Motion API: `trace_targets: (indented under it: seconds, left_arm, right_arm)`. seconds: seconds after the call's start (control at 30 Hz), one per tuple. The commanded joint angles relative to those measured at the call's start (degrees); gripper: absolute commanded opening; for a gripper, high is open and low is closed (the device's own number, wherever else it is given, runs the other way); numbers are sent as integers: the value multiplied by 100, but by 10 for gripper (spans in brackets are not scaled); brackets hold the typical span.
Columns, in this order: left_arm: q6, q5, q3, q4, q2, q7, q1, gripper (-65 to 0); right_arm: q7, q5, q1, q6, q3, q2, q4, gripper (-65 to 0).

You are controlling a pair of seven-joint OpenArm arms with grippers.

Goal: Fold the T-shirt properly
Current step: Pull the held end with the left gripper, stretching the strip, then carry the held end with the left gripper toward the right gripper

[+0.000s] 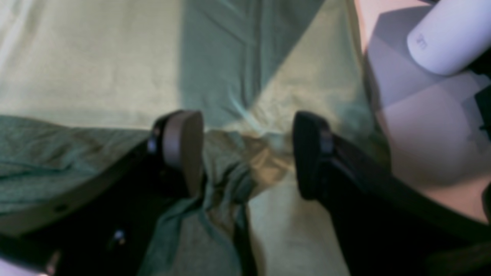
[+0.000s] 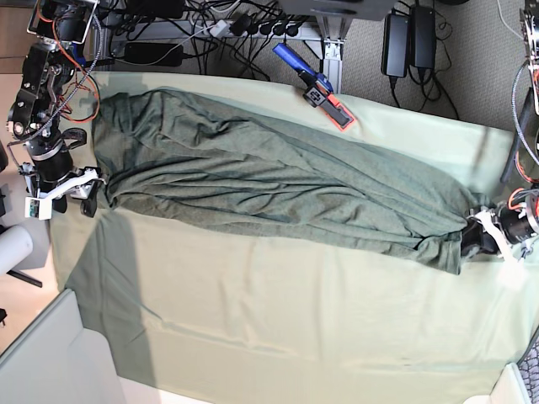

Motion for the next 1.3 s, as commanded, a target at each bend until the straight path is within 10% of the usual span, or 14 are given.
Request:
trace_targets:
  seconds: [0.0,0.53,0.77,1.27]
  left_arm:
    - [-49,11,-39,76,-146,-249,-177,-650]
    - [-49,581,66,144,-511,-470,-645,-650]
    - [197,651,1091,2063,-468,-437,-120,-650]
    - [1058,3032,3215,2686,1067,-446,15,-650]
  right_arm:
    - [157,50,66,-17,52,144,76,-281]
    - [155,186,76,-17,52,142,76,-281]
    - [160,184,79,-17,52,142,76,-281]
    - [153,177,76,-17,52,144,76,-281]
